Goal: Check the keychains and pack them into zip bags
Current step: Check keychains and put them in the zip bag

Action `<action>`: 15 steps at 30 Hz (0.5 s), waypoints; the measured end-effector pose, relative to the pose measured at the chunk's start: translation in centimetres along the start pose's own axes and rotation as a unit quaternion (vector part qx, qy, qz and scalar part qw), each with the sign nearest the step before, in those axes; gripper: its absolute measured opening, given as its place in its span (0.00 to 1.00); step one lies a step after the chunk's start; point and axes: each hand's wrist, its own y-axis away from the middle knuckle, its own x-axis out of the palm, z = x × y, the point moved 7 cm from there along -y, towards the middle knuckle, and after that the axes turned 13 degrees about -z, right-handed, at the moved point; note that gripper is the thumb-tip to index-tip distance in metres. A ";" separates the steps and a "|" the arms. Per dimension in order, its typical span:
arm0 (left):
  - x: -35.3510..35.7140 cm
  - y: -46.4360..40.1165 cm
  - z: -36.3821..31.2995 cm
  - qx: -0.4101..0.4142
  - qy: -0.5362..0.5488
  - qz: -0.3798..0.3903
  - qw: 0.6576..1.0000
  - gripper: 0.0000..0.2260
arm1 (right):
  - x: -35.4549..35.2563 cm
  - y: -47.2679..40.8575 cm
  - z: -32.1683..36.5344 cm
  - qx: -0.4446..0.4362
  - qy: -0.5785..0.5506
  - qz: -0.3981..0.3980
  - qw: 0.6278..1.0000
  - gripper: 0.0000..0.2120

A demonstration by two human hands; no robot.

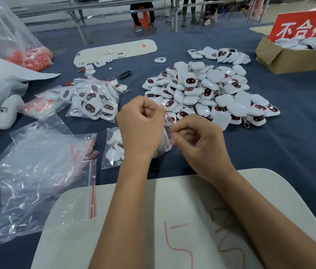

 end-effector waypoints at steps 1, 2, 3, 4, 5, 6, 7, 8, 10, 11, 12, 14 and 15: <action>0.2 0.2 0.1 -0.004 0.001 0.013 1.000 0.08 | 0.0 0.1 -0.1 0.014 -0.019 0.000 1.000 0.07; 0.5 0.4 0.2 -0.007 -0.001 0.028 1.000 0.09 | 0.1 0.2 -0.1 0.026 -0.038 0.000 0.999 0.08; 0.8 0.6 0.2 -0.012 -0.003 0.043 0.999 0.09 | 0.1 0.2 -0.2 0.038 -0.054 0.001 0.998 0.09; 1.0 0.7 0.2 -0.018 -0.004 0.052 0.999 0.09 | 0.1 0.2 -0.2 0.051 -0.072 0.007 0.996 0.11; 1.0 0.7 0.3 -0.025 -0.002 0.052 0.998 0.08 | 0.2 0.2 -0.3 0.067 -0.091 0.018 0.993 0.12; 0.9 0.7 0.4 -0.033 0.002 0.046 0.998 0.08 | 0.4 0.1 -0.4 0.083 -0.108 0.036 0.990 0.13; 0.8 0.5 0.6 -0.044 0.008 0.038 0.998 0.08 | 0.7 0.1 -0.3 0.095 -0.118 0.065 0.986 0.13; 0.6 0.4 0.7 -0.055 0.016 0.029 0.998 0.08 | 1.0 0.2 -0.3 0.098 -0.116 0.100 0.983 0.12; 0.2 0.2 1.0 -0.085 0.051 0.010 0.995 0.07 | 1.4 0.5 0.0 0.079 -0.080 0.148 0.982 0.17; 0.0 0.2 1.1 -0.101 0.077 0.003 0.992 0.07 | 1.4 0.6 0.2 0.066 -0.057 0.153 0.984 0.21; -0.1 0.1 1.1 -0.114 0.102 0.000 0.988 0.07 | 1.4 0.7 0.4 0.050 -0.038 0.145 0.988 0.25; -0.1 0.1 1.0 -0.131 0.142 -0.001 0.981 0.06 | 0.9 0.7 1.4 -0.009 -0.014 0.102 0.995 0.32; 0.0 0.2 0.9 -0.138 0.158 -0.002 0.978 0.06 | 0.6 0.6 1.9 -0.041 -0.011 0.067 0.997 0.33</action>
